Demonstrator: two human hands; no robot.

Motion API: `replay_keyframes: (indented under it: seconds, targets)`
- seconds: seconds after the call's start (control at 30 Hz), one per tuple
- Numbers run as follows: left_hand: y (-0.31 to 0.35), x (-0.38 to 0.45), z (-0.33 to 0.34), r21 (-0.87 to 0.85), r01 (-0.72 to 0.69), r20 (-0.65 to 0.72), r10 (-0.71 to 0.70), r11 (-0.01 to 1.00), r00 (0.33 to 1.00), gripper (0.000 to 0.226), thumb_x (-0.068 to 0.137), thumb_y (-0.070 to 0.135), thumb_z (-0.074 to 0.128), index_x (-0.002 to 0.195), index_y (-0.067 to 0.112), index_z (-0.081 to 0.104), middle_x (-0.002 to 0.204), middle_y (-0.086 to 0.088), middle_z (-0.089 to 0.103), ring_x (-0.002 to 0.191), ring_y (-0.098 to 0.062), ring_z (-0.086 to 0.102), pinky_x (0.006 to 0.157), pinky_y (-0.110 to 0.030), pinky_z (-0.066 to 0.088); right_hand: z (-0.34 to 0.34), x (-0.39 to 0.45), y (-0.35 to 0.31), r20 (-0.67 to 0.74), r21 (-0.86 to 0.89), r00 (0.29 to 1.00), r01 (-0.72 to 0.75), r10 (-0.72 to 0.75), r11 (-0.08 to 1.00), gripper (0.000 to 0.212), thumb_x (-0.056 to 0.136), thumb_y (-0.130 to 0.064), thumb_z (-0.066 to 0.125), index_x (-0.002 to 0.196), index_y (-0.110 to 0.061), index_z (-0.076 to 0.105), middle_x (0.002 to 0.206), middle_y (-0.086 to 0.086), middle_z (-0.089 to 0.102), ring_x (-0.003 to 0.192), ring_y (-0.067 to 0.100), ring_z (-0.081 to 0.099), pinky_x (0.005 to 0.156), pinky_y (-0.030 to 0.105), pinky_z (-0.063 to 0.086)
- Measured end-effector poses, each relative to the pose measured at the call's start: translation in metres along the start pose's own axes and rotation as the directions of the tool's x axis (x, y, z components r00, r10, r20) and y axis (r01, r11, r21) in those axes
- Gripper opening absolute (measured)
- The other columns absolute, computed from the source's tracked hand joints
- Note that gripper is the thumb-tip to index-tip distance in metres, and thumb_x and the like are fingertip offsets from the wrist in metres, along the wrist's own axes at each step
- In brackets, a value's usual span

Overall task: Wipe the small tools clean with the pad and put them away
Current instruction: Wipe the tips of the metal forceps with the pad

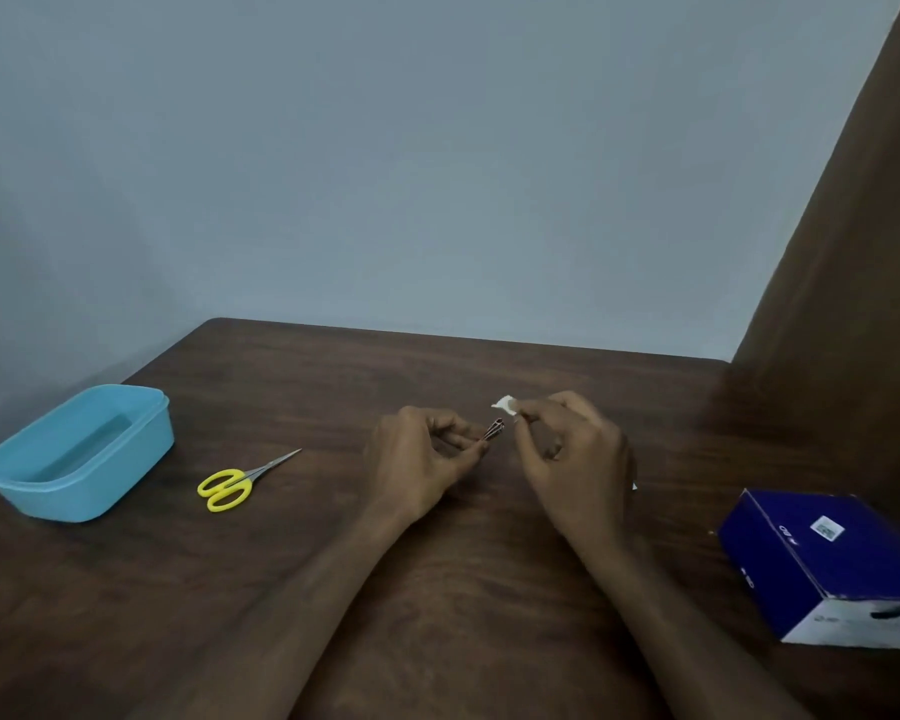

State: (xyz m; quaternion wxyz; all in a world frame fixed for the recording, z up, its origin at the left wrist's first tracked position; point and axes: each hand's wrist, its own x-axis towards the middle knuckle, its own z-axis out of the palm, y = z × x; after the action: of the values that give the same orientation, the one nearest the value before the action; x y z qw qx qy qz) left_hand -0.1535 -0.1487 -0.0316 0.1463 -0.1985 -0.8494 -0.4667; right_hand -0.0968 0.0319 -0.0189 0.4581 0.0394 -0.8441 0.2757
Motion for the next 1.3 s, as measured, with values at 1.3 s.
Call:
replay_keyframes:
  seconds: [1.3]
  targets:
    - [0.004, 0.004, 0.001, -0.112, -0.052, -0.12, 0.039, 0.992, 0.992, 0.016, 0.084, 0.039, 0.091, 0.098, 0.038, 0.085, 0.078, 0.024, 0.078, 0.059, 0.0, 0.071, 0.055, -0.021, 0.053, 0.026, -0.001, -0.009, 0.434, 0.575, 0.628, -0.745, 0.646, 0.338, 0.006, 0.095, -0.01, 0.074, 0.091, -0.011, 0.078, 0.072, -0.002, 0.071, 0.046, 0.01, 0.053, 0.041, 0.022, 0.038]
